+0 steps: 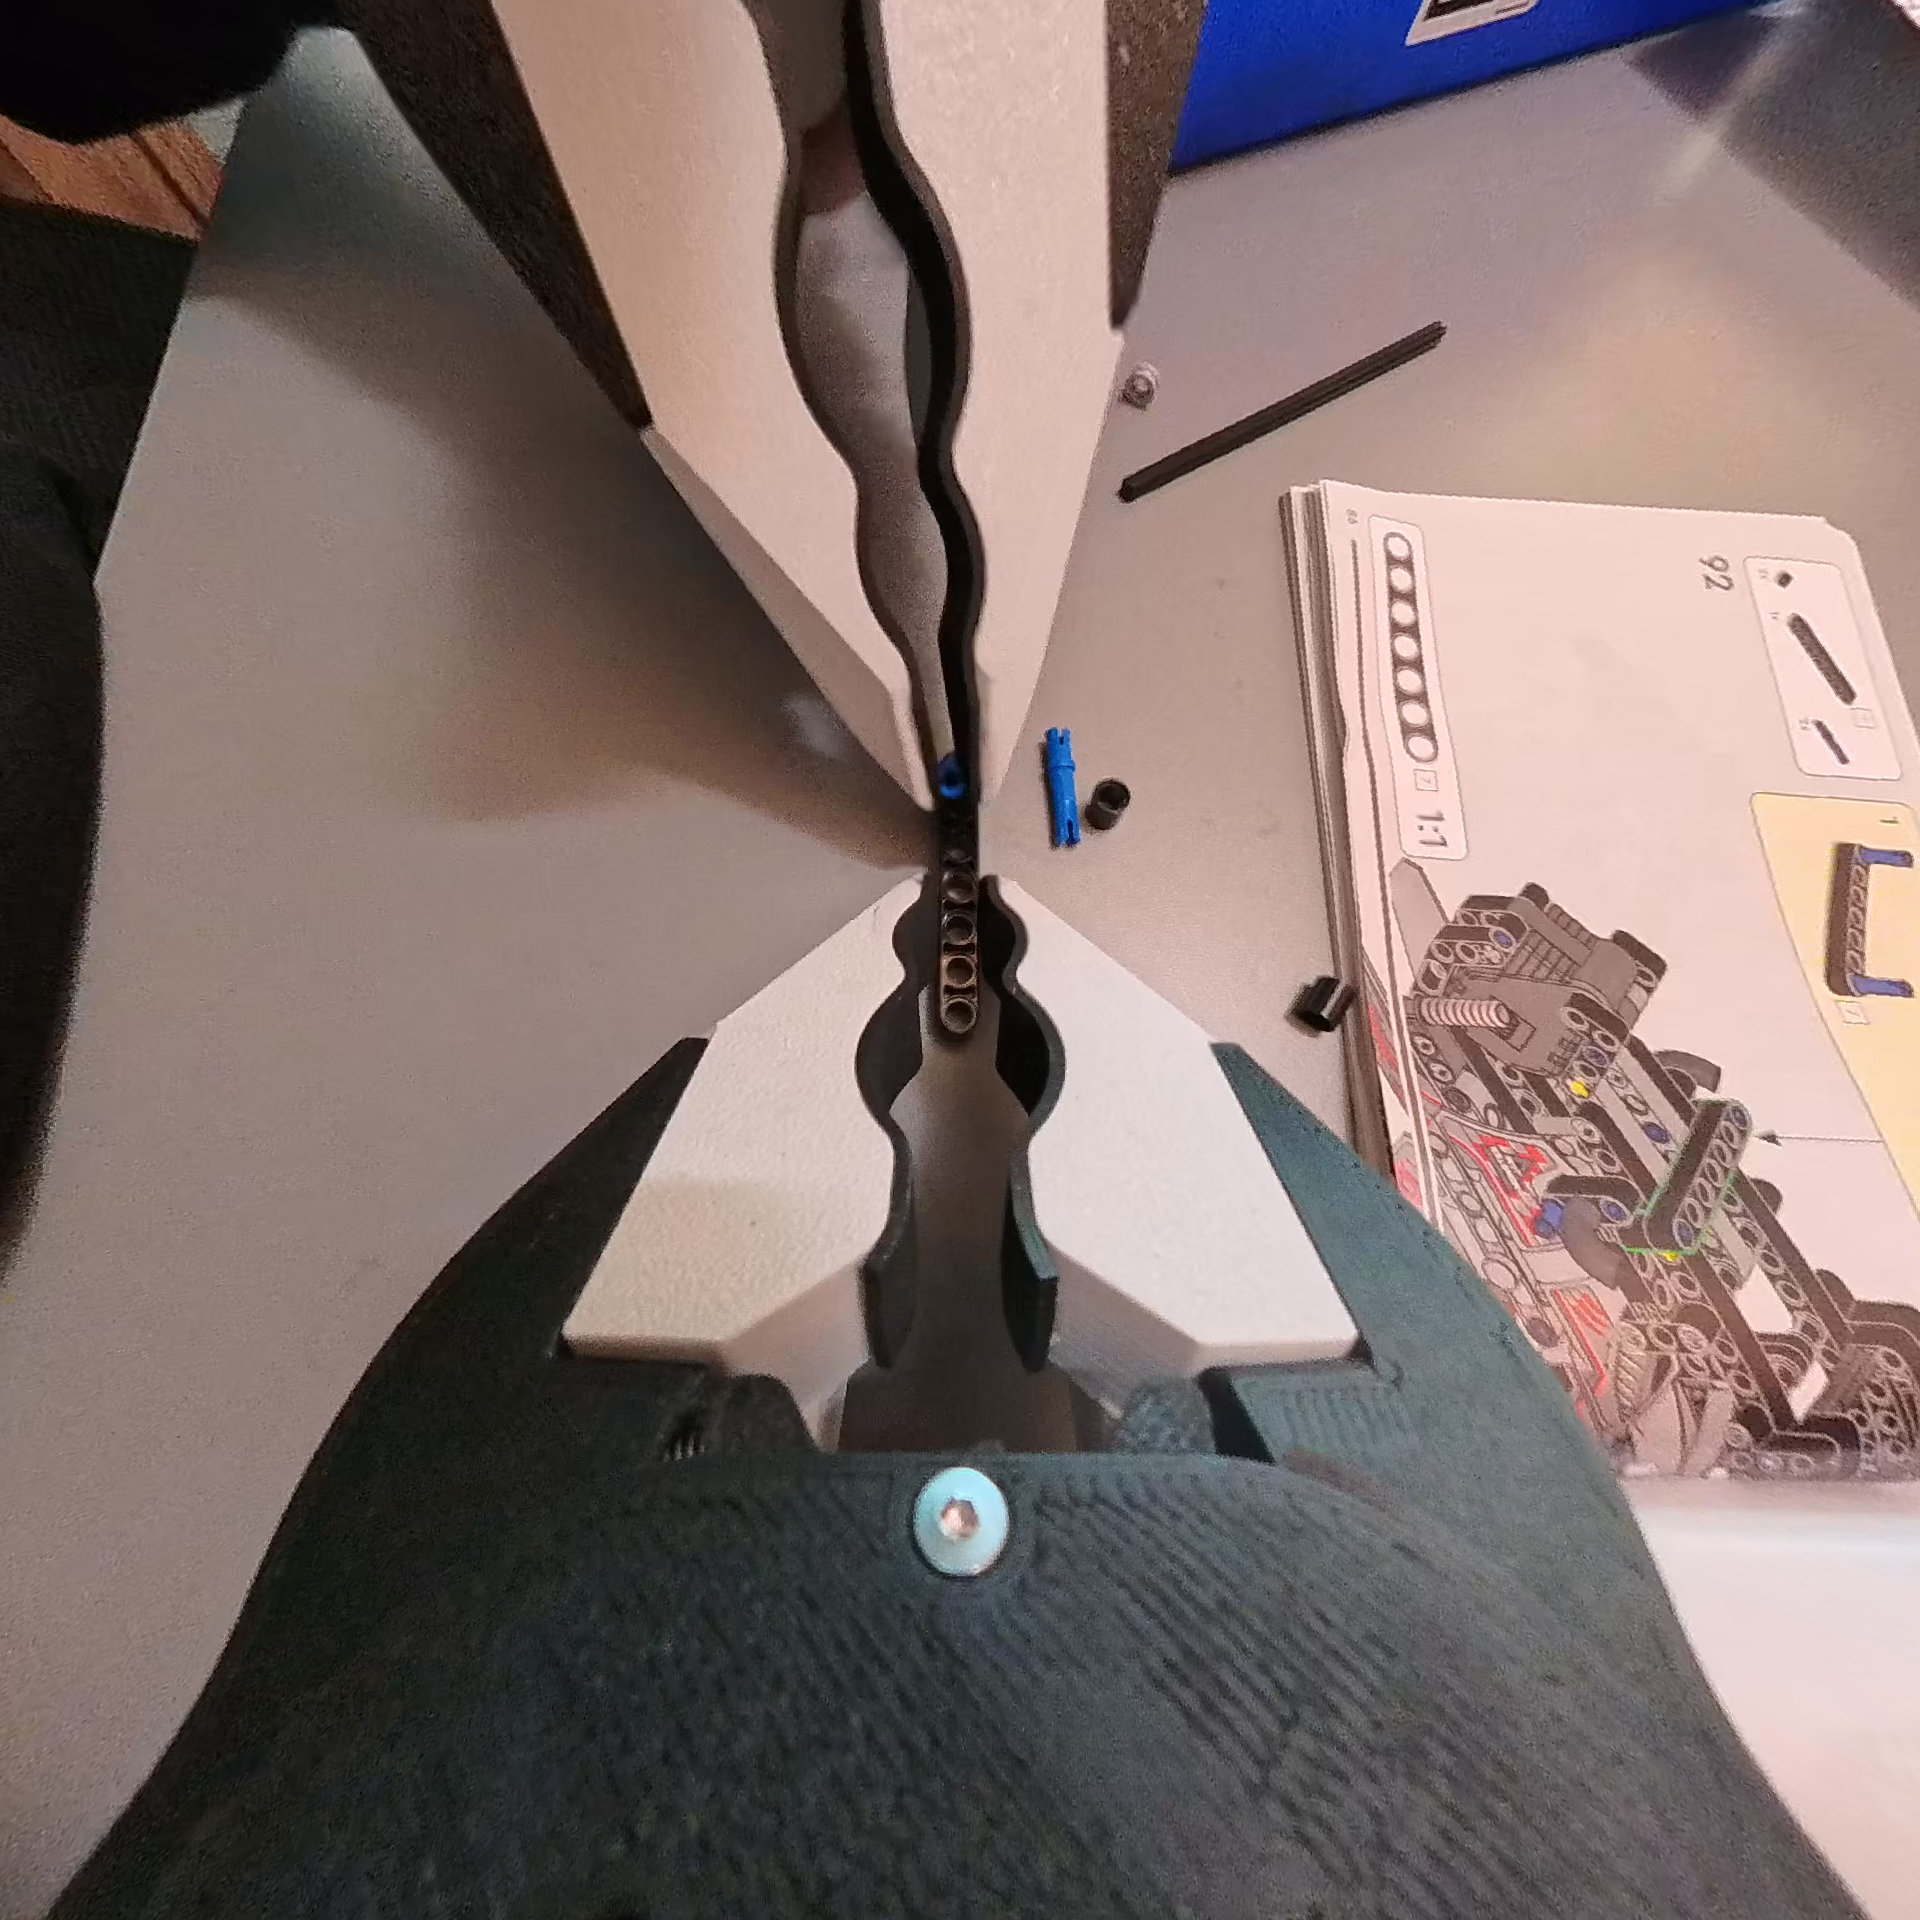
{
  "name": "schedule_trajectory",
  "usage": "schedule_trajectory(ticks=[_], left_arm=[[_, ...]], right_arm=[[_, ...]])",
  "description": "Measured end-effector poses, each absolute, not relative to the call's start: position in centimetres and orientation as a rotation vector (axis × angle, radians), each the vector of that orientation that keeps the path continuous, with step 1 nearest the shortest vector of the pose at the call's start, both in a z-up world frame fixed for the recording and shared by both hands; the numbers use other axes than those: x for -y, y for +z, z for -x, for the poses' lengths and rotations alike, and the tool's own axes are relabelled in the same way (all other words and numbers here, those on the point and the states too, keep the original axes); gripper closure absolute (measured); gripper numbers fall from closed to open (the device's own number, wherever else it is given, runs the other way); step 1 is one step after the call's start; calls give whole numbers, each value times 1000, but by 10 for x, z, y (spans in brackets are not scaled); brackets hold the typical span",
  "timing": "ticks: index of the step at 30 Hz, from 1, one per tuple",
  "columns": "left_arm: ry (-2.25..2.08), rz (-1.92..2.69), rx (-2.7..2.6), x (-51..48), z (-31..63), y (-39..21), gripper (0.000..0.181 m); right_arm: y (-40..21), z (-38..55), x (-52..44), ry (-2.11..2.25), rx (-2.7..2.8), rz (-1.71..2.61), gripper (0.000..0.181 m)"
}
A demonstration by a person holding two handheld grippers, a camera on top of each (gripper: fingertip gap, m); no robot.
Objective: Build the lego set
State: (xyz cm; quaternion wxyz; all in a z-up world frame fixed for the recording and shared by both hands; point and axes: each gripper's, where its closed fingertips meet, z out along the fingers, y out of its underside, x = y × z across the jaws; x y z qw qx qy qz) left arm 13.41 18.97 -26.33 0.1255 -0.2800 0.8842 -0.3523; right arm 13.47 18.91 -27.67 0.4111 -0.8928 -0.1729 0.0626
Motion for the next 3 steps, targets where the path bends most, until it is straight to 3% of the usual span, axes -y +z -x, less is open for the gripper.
schedule_trajectory(ticks=[1,3], left_arm=[[-1052,841,-2572,-190,-135,-266,179],[-1098,832,-2532,-190,-137,-266,180]], right_arm=[[-277,-132,-191,164,442,2247,175],[-277,-131,-192,148,448,2244,175]])
